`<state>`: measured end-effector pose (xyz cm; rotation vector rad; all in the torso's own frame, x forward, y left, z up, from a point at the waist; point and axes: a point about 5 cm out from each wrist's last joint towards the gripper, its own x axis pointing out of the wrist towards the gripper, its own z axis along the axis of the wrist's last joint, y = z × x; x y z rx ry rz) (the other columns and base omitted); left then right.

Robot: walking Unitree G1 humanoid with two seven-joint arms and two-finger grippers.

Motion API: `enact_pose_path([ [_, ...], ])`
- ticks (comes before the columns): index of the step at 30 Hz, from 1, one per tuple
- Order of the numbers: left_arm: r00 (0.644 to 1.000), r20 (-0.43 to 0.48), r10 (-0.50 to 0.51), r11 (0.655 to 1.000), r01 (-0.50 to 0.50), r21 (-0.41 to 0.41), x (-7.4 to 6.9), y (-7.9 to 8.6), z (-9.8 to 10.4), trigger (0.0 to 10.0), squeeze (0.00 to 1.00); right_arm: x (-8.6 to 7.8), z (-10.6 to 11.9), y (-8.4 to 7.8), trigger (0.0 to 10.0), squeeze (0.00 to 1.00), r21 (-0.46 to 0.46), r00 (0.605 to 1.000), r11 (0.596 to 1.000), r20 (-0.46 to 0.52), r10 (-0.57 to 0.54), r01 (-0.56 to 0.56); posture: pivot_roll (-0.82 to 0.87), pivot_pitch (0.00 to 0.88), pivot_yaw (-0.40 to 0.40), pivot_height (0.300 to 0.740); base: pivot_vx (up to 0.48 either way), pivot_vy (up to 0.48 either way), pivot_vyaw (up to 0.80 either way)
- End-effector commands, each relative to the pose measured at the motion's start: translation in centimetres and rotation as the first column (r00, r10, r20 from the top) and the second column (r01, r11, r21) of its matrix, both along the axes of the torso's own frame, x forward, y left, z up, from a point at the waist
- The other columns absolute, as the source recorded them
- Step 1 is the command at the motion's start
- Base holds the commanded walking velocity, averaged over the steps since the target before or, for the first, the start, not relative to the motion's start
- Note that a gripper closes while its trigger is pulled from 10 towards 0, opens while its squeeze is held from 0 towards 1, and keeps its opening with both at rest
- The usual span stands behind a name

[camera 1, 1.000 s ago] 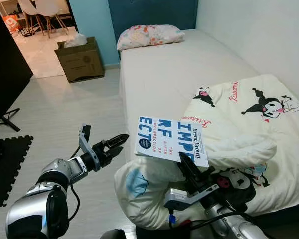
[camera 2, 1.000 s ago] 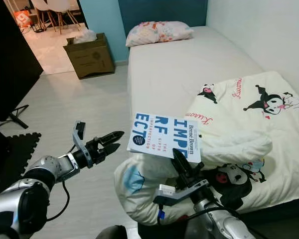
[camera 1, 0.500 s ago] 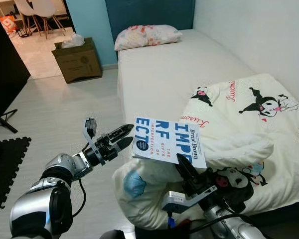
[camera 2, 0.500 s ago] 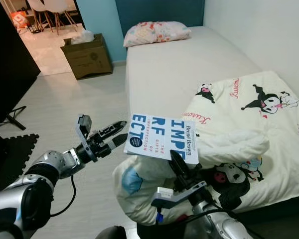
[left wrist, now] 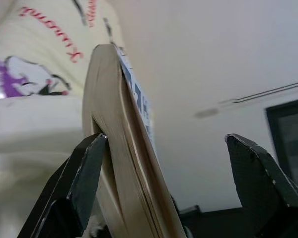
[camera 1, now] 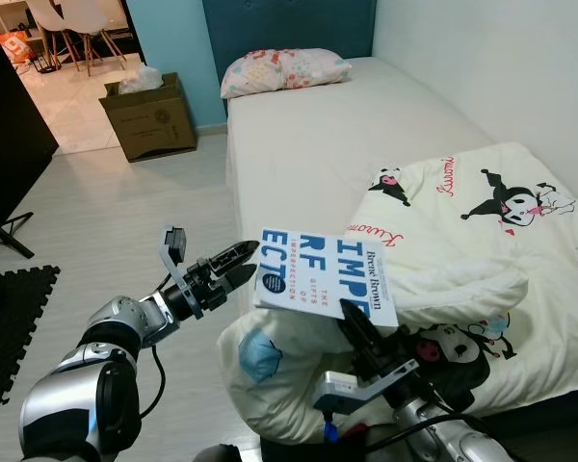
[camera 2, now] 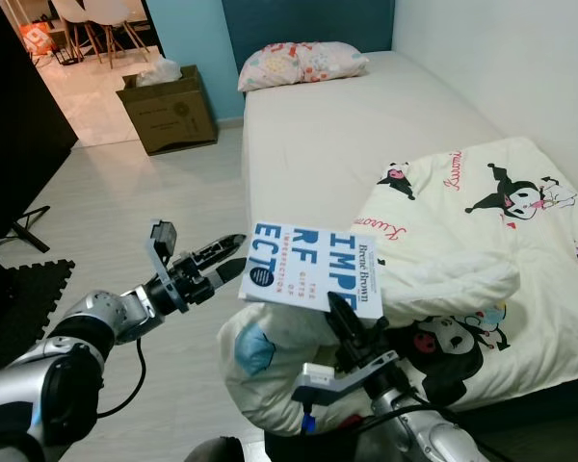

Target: Clean up the room

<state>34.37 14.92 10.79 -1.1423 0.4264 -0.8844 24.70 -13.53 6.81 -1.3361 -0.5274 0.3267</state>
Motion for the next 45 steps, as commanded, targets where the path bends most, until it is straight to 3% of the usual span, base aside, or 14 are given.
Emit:
enact_pose_path([
  [1,0.999,-0.042,-0.005,0.999,0.006,0.035,-0.4,-0.4,-1.1,10.0,0.0,-0.5,1.0,2.1,0.0,0.18,0.044,0.994,0.994,0.042,0.1,-0.102,-0.08,0.1,0.127,0.6,0.0,0.0,0.0],
  [8,0.997,-0.07,0.025,0.996,-0.019,0.084,-0.7,0.2,-1.9,10.0,0.0,-0.2,1.2,1.5,0.0,0.19,0.054,0.997,0.996,0.047,0.068,-0.07,-0.08,0.105,0.134,0.6,0.0,0.0,0.0],
  [12,0.992,-0.075,0.104,0.988,-0.094,0.123,-0.6,1.7,-2.0,10.0,0.0,0.2,1.5,0.7,0.0,0.21,0.05,0.998,0.998,0.058,0.036,-0.039,-0.08,0.109,0.133,0.6,0.0,0.0,0.0],
  [20,0.991,-0.066,0.114,0.991,-0.108,0.085,-0.7,3.1,-1.5,10.0,0.0,0.5,1.6,-0.3,0.0,0.22,0.043,0.998,0.999,0.06,0.0,-0.003,-0.08,0.112,0.133,0.6,0.0,0.0,0.0],
  [25,0.993,-0.07,0.097,0.993,-0.092,0.07,-1.0,3.1,-1.7,10.0,0.0,0.4,1.7,0.0,0.0,0.22,0.046,0.998,0.999,0.061,0.013,-0.016,-0.08,0.113,0.133,0.6,0.0,0.0,0.0],
  [35,0.999,-0.041,0.02,0.998,-0.022,-0.051,-1.0,1.7,-1.0,10.0,0.0,0.1,1.6,0.5,0.0,0.24,0.044,0.998,0.998,0.051,0.045,-0.048,-0.08,0.117,0.129,0.6,0.0,0.0,0.0],
  [45,0.999,-0.041,0.034,0.999,-0.035,-0.022,-0.7,1.1,-1.0,10.0,0.0,-0.1,1.6,0.8,0.0,0.27,0.035,0.996,0.997,0.051,0.07,-0.072,-0.09,0.115,0.129,0.6,0.0,0.0,0.0],
])
